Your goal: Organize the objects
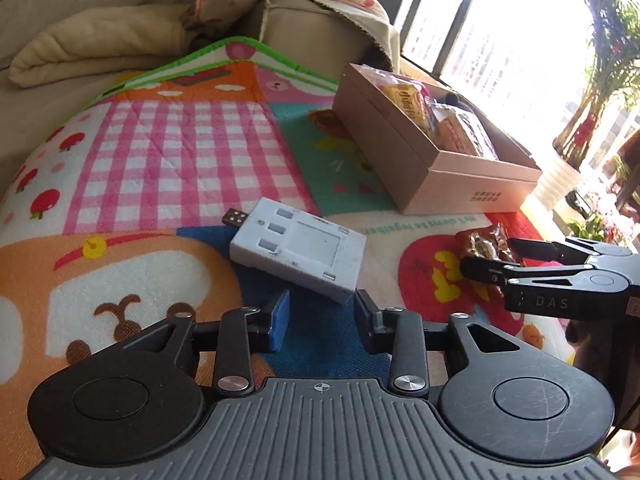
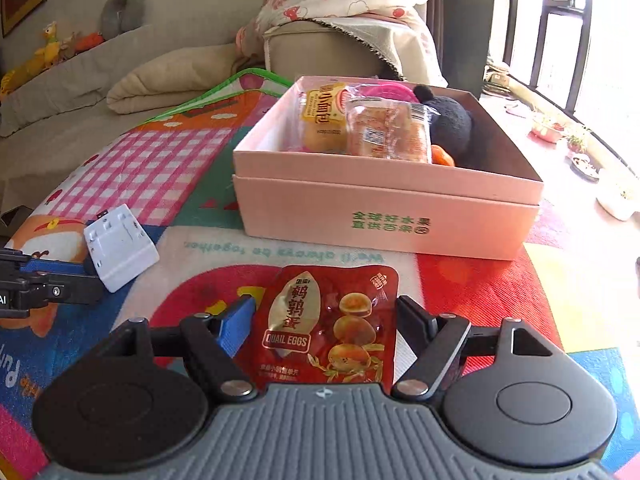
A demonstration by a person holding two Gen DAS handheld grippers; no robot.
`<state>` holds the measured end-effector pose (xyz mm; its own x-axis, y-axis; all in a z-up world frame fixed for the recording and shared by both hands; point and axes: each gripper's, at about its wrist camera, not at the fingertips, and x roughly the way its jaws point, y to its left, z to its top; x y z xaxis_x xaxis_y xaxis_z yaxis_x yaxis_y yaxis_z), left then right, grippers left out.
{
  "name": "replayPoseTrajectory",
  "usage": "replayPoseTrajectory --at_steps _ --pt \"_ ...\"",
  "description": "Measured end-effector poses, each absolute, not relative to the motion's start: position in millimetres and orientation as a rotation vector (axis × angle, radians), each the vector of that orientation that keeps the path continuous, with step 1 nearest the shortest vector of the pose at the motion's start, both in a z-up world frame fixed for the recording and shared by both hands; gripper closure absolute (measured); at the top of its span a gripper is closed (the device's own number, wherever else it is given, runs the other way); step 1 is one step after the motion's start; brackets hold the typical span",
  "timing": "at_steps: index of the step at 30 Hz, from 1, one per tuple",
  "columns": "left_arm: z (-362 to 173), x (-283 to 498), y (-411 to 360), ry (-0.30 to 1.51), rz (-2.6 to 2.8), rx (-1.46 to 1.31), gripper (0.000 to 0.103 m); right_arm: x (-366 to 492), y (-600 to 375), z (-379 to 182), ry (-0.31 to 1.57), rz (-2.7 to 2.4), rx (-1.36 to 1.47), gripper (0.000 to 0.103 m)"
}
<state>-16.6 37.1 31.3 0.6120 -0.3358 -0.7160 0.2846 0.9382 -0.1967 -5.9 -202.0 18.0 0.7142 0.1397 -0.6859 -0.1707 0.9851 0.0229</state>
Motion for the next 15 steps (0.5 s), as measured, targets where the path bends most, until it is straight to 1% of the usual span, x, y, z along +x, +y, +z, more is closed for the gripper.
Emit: replayPoseTrajectory --at_steps 1,3,5,8,11,15 --pt "31 -17 31 0.838 -0.379 -0.034 0.044 -8 -211 18 0.756 0.16 -0.031 0.026" --pt "29 -17 15 0.842 -0.42 0.032 0.027 -9 -223 17 0.752 0.133 -0.007 0.016" --pt "28 -17 3 0.846 -0.438 0.083 0.017 -9 -231 14 0.746 0.114 0.008 0.015" --pt "29 -14 1 0.85 -0.429 0.046 0.018 -12 -229 12 0.729 0.107 -0.001 0.013" --pt "33 0 19 0.875 -0.354 -0.162 0.021 -14 -225 10 0.717 0.104 -0.02 0.011" --pt "33 25 37 0.879 -0.204 -0.361 0.021 -14 -229 10 0.713 0.114 0.004 0.008"
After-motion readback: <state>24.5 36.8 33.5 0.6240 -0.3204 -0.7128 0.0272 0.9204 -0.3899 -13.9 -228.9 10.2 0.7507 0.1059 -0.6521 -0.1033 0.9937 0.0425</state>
